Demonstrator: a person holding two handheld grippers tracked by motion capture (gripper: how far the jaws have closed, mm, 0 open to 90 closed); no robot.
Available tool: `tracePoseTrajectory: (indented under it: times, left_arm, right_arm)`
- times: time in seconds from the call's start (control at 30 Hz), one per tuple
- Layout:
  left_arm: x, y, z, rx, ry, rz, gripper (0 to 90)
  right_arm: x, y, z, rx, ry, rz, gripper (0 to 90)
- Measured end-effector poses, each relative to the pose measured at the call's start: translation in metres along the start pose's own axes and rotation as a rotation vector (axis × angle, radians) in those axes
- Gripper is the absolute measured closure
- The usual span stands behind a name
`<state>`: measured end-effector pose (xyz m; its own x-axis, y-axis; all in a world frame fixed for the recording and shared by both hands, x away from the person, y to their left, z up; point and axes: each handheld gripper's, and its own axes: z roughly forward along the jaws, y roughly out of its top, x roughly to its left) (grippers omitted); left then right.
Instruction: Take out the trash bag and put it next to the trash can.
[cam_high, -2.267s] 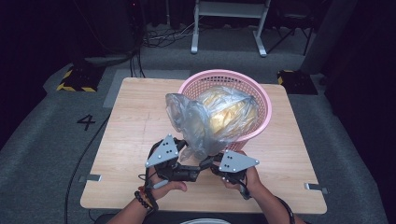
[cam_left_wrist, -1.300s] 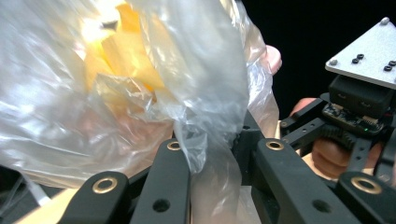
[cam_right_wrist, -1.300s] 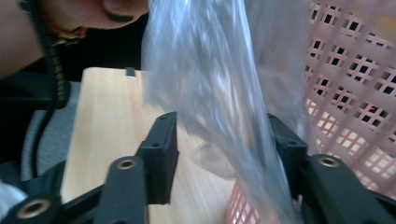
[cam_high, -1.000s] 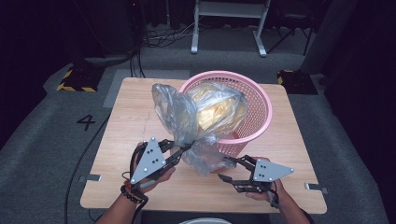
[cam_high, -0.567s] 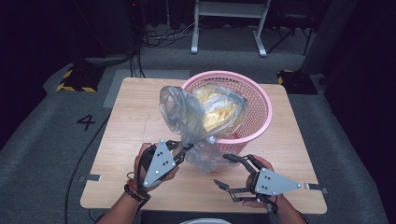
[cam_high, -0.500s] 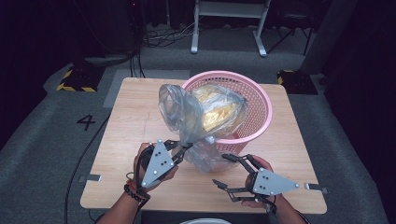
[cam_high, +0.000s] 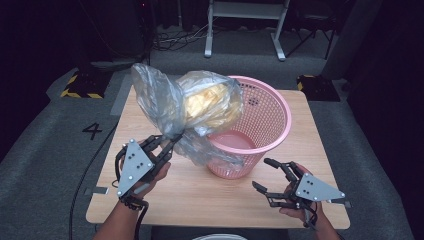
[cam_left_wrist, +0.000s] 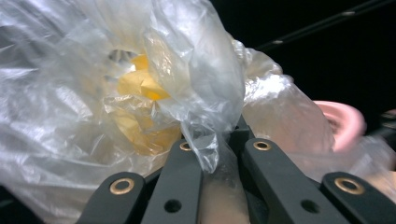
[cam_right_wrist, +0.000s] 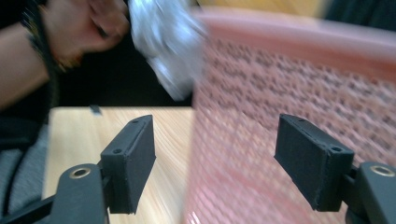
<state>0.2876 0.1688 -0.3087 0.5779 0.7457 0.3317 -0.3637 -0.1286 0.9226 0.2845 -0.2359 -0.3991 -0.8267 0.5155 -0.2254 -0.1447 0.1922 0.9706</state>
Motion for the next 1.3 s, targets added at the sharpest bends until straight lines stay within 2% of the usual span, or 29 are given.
tracePoseTrajectory:
  times: [0.03, 0.07, 0.1, 0.13, 0.17, 0.2, 0.27, 0.3, 0.33, 0.37, 0.4, 0.43, 0.5, 0.53, 0.57, 0.6, 0.67, 0.7, 0.73, 0.77, 0.87, 0.9, 0.93, 0.97, 1.0, 1.1, 1.23, 1.27, 1.3]
  left_arm:
    - [0.0, 0.0, 0.0, 0.0, 0.0, 0.0, 88.3]
    - [0.007, 0.0, -0.002, -0.017, 0.033, -0.016, 88.4]
    - [0.007, 0.0, -0.002, -0.017, 0.033, -0.016, 88.3]
    - [0.012, -0.002, -0.004, -0.017, 0.081, -0.008, 88.3]
    - [0.015, -0.003, -0.005, -0.019, 0.106, 0.003, 88.3]
    - [0.015, -0.003, -0.005, -0.019, 0.106, 0.003, 88.3]
    - [0.024, -0.008, -0.006, -0.023, 0.157, -0.016, 88.3]
    - [0.024, -0.008, -0.006, -0.023, 0.157, -0.016, 88.3]
    - [0.027, -0.009, -0.006, -0.021, 0.166, -0.016, 88.3]
    - [0.031, -0.012, -0.005, -0.013, 0.189, -0.014, 88.3]
    - [0.031, -0.012, -0.005, -0.013, 0.189, -0.014, 88.4]
    - [0.034, -0.012, -0.005, -0.006, 0.202, 0.001, 88.4]
    - [0.043, -0.016, -0.003, 0.013, 0.231, -0.016, 88.4]
    - [0.043, -0.016, -0.003, 0.013, 0.231, -0.016, 88.3]
    - [0.049, -0.021, -0.003, 0.029, 0.263, -0.021, 88.3]
    - [0.049, -0.021, -0.003, 0.029, 0.263, -0.021, 88.3]
    - [0.06, -0.029, -0.004, 0.051, 0.294, -0.053, 88.4]
    - [0.06, -0.029, -0.004, 0.051, 0.294, -0.053, 88.4]
    - [0.066, -0.034, -0.003, 0.076, 0.311, -0.061, 88.4]
    - [0.066, -0.034, -0.003, 0.076, 0.311, -0.061, 88.4]
    - [0.074, -0.047, -0.001, 0.148, 0.32, -0.101, 88.3]
    - [0.074, -0.047, -0.001, 0.148, 0.32, -0.101, 88.3]
    - [0.074, -0.051, 0.0, 0.169, 0.311, -0.109, 88.3]
    - [0.075, -0.058, 0.002, 0.217, 0.292, -0.11, 88.4]
    - [0.075, -0.058, 0.002, 0.217, 0.292, -0.11, 88.4]
    - [0.077, -0.067, 0.006, 0.275, 0.25, -0.132, 88.3]
    - [0.079, -0.072, 0.012, 0.311, 0.222, -0.145, 88.3]
    - [0.079, -0.075, 0.018, 0.346, 0.182, -0.148, 88.3]
    - [0.079, -0.075, 0.018, 0.346, 0.182, -0.148, 88.2]
  right_arm:
    - [0.0, 0.0, 0.0, 0.0, 0.0, 0.0, 28.7]
    - [-0.009, -0.01, -0.007, 0.047, -0.043, 0.002, 28.6]
    - [-0.009, -0.01, -0.007, 0.047, -0.043, 0.002, 28.6]
    - [-0.019, -0.021, -0.014, 0.089, -0.081, 0.021, 28.6]
    - [-0.024, -0.027, -0.018, 0.115, -0.097, 0.034, 28.5]
    - [-0.029, -0.032, -0.02, 0.142, -0.117, 0.04, 28.4]
    - [-0.039, -0.043, -0.025, 0.2, -0.154, 0.049, 28.2]
    - [-0.043, -0.049, -0.027, 0.225, -0.165, 0.065, 28.1]
    - [-0.043, -0.049, -0.027, 0.225, -0.165, 0.065, 28.1]
    - [-0.051, -0.059, -0.029, 0.265, -0.19, 0.08, 28.2]
    - [-0.051, -0.059, -0.029, 0.265, -0.19, 0.08, 28.2]
    - [-0.054, -0.064, -0.031, 0.29, -0.196, 0.091, 27.9]
    - [-0.063, -0.077, -0.035, 0.344, -0.224, 0.106, 27.9]
    - [-0.063, -0.077, -0.035, 0.344, -0.224, 0.106, 27.9]
    - [-0.069, -0.084, -0.037, 0.37, -0.246, 0.122, 27.8]
    - [-0.071, -0.087, -0.038, 0.382, -0.253, 0.131, 27.8]
    - [-0.075, -0.091, -0.039, 0.401, -0.266, 0.145, 27.8]
    - [-0.075, -0.091, -0.039, 0.401, -0.266, 0.145, 27.8]
    - [-0.077, -0.094, -0.04, 0.414, -0.269, 0.149, 27.8]
    - [-0.078, -0.095, -0.04, 0.42, -0.271, 0.153, 27.8]
    - [-0.08, -0.097, -0.04, 0.434, -0.272, 0.168, 27.8]
    - [-0.08, -0.098, -0.039, 0.439, -0.275, 0.168, 27.7]
    - [-0.08, -0.098, -0.039, 0.439, -0.275, 0.168, 27.7]
    - [-0.081, -0.099, -0.039, 0.448, -0.277, 0.167, 27.7]
    - [-0.081, -0.099, -0.039, 0.448, -0.277, 0.167, 27.7]
    - [-0.082, -0.102, -0.038, 0.462, -0.272, 0.172, 27.8]
    - [-0.082, -0.104, -0.037, 0.479, -0.267, 0.174, 27.8]
    - [-0.082, -0.104, -0.037, 0.482, -0.266, 0.175, 27.7]
    - [-0.082, -0.104, -0.037, 0.482, -0.266, 0.175, 27.7]
